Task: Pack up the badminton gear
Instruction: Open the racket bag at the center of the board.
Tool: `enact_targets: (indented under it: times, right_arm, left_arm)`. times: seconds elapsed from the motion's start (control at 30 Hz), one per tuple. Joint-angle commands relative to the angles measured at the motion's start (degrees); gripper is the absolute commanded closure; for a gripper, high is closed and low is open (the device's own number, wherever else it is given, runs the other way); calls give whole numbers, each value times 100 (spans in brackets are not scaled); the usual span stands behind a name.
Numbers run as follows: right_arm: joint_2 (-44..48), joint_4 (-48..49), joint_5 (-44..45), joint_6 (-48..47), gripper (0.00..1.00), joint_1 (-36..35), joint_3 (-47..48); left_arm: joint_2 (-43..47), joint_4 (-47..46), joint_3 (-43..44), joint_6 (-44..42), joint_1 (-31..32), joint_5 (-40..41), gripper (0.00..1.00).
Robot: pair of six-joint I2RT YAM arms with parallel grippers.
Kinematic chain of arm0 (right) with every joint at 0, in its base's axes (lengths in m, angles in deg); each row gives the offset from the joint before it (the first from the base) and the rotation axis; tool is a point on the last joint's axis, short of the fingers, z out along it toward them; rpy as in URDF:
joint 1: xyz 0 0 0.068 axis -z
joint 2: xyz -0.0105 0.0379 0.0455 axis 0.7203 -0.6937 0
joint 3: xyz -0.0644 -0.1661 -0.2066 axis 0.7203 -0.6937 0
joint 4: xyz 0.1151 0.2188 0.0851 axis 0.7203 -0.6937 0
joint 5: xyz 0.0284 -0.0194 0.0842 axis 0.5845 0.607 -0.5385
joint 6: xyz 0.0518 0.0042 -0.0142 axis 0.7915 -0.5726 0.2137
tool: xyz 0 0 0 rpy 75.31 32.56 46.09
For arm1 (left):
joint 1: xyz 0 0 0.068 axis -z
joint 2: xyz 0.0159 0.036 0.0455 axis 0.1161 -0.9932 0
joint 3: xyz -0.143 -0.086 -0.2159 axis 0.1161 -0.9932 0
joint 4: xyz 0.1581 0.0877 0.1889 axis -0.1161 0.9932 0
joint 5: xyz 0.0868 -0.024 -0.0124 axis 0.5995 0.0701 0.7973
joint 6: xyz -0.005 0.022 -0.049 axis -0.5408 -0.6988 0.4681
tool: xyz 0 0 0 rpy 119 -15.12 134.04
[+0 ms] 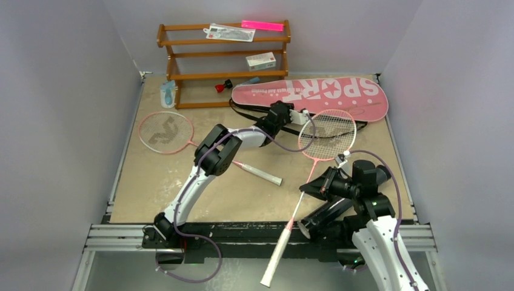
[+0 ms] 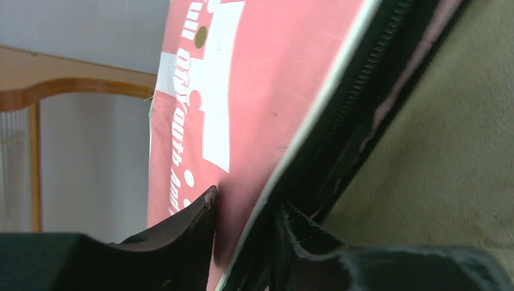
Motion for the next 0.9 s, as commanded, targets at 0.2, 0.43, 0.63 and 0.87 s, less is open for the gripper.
enact_targets:
  times: [0.2,0.43,0.63,0.87]
  right_arm:
    - [-113,365,-251,53,100,-19,29]
    - [-66,346,-263,28,100,-19,47]
    - [-366,1275,-905,224,100,-19,-126]
    - [-404,2108,-1536,700,100,-31,-535]
  left_arm:
    - [359,-160,243,328,-60,518,100]
    - [1500,1987,175,2103,-126,-24,100]
    - [2229,3334,93,3708,-207,-648,100]
    - [2470,3880,159,4849,-227,-852,100]
